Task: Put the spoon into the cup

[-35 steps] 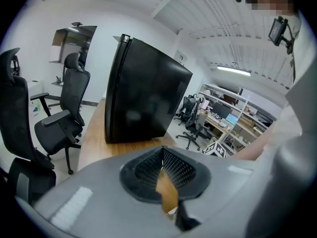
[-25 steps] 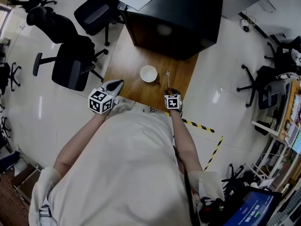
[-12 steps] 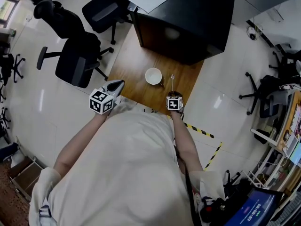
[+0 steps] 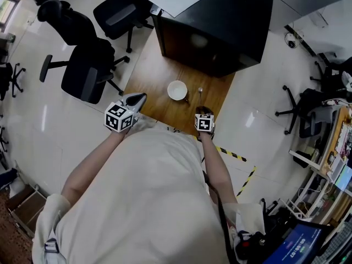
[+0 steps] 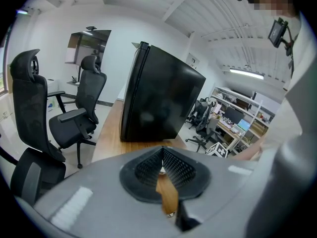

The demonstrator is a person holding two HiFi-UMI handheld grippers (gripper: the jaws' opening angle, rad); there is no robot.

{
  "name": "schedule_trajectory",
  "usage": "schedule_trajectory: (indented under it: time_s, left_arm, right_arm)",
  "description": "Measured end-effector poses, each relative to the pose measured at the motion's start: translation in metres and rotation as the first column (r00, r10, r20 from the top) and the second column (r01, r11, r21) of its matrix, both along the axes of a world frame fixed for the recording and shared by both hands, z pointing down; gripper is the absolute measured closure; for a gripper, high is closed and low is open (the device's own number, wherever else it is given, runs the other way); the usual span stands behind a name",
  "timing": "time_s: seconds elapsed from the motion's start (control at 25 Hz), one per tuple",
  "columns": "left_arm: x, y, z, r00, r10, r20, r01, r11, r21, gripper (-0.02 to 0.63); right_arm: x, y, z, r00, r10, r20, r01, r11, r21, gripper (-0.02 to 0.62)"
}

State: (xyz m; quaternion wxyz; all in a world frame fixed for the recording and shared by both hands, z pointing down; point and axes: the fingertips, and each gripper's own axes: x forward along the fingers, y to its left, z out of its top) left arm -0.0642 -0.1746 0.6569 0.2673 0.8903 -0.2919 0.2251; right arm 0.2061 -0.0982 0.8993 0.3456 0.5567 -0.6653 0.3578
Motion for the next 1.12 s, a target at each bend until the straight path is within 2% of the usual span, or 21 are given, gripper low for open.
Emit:
schedule_trajectory:
  time_s: [0.6, 1.12]
  left_arm:
    - [0.003, -0.005, 0.004, 0.999, 0.006, -0.034, -0.006, 1.000, -0.011, 0.604]
    - [-0.005, -0.005, 0.010, 0.999, 0.001, -0.051, -0.002, 1.000, -0.026, 0.604]
  right_arm:
    - [-0.015, -0.023, -0.082, 0.995, 0.005, 0.097, -0.021, 0.987, 0.160, 0.468]
    - [-0.059, -0.035, -0.132, 0.986, -0.071, 0.147, 0.032, 0.967, 0.252, 0.468]
